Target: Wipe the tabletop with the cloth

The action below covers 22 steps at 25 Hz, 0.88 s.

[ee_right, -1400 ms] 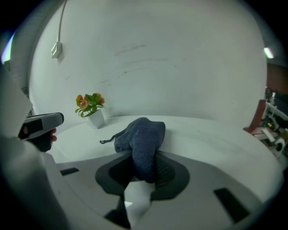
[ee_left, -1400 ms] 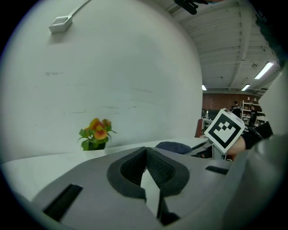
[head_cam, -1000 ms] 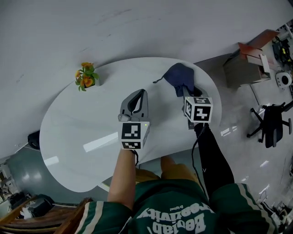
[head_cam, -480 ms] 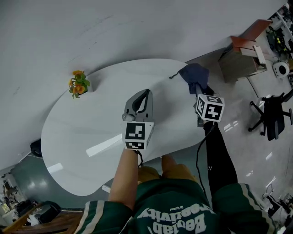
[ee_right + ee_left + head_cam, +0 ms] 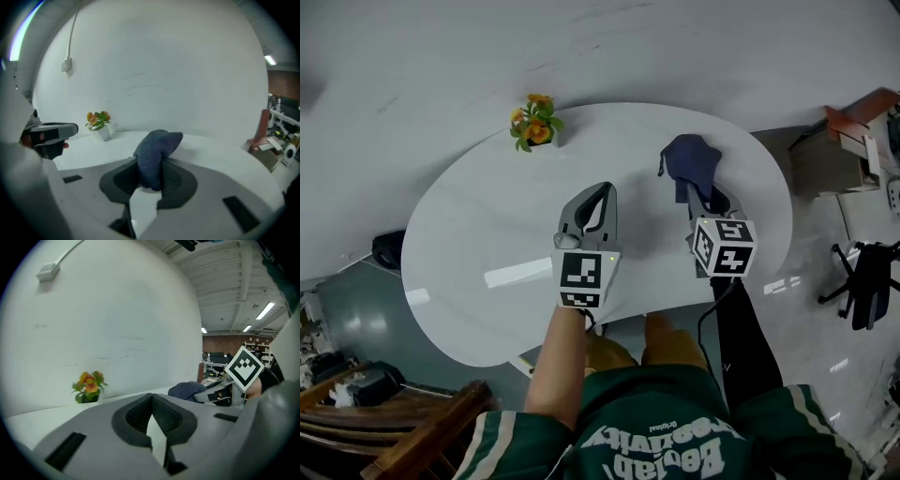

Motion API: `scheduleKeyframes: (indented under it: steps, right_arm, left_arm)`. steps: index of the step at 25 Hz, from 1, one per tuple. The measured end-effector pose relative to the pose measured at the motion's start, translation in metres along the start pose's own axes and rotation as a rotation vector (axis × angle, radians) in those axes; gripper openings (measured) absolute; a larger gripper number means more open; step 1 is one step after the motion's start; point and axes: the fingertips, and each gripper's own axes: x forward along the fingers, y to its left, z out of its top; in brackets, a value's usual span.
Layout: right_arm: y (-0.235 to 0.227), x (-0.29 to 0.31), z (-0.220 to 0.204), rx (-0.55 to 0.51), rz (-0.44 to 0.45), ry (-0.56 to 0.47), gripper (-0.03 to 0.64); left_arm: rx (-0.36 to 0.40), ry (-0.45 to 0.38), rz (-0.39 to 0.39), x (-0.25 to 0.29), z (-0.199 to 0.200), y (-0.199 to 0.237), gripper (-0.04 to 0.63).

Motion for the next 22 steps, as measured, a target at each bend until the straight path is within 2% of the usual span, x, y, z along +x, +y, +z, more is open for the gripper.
scheduleKeyframes:
  steps: [5,10,17,22]
  right_arm:
    - [0.122,0.019,0.002,-0.047,0.149,0.0,0.094]
    - [0.253,0.024,-0.001,-0.088,0.25,-0.009,0.094]
    - [0.452,0.03,-0.029,-0.157,0.413,0.014,0.094]
    - [0.583,0.034,-0.063,-0.193,0.516,0.037,0.094]
  left_arm:
    - [-0.036,0.005,0.135,-0.074,-0.023,0.083,0.0]
    - [-0.059,0.002,0.23,-0.158,-0.047,0.165,0.0]
    - [-0.087,0.015,0.371,-0.293,-0.09,0.281,0.0]
    - [-0.107,0.036,0.47,-0.385,-0.131,0.357,0.0]
